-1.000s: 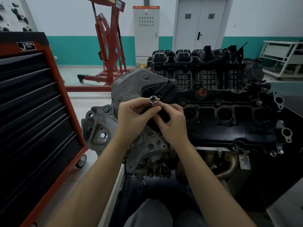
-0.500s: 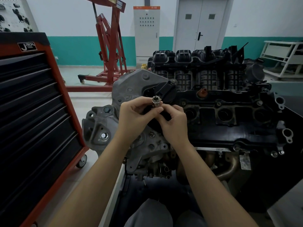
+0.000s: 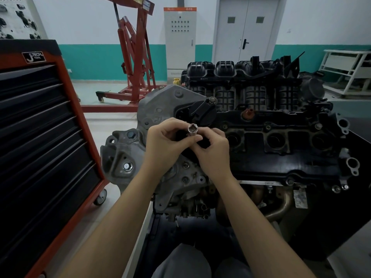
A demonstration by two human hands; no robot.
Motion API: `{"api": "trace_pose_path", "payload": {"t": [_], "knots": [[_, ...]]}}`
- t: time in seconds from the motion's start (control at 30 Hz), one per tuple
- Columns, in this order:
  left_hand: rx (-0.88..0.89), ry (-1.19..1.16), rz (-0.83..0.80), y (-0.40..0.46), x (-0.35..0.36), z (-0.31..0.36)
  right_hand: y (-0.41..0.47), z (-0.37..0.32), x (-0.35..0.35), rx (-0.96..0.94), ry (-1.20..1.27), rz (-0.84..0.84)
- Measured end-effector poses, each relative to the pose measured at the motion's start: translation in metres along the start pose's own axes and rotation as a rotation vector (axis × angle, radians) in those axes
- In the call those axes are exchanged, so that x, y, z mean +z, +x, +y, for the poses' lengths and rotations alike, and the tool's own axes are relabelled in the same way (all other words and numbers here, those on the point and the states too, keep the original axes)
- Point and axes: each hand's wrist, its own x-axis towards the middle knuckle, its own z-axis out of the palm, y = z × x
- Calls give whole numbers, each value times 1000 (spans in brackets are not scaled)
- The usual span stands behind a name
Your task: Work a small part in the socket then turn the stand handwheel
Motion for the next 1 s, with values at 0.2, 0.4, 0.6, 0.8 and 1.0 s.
{"api": "trace_pose_path", "payload": {"t": [0.2,0.4,0.6,0.8,1.0], "knots": [[-54,-82,-11,1,0,-1,1,2,0,-66,-60,-40],[20,65,-27,1,-1,-2,0,3,1,2,-25,-20],[-69,-66,-5,2,-1,-2,2,3,0,-94,-92,-42],[-28,-18,-19,1,-1,-2,0,1,0,-15,-38,-7],[-42,-74,-57,2,-3,-2,0,0,-2,-81,-8,-11]]}}
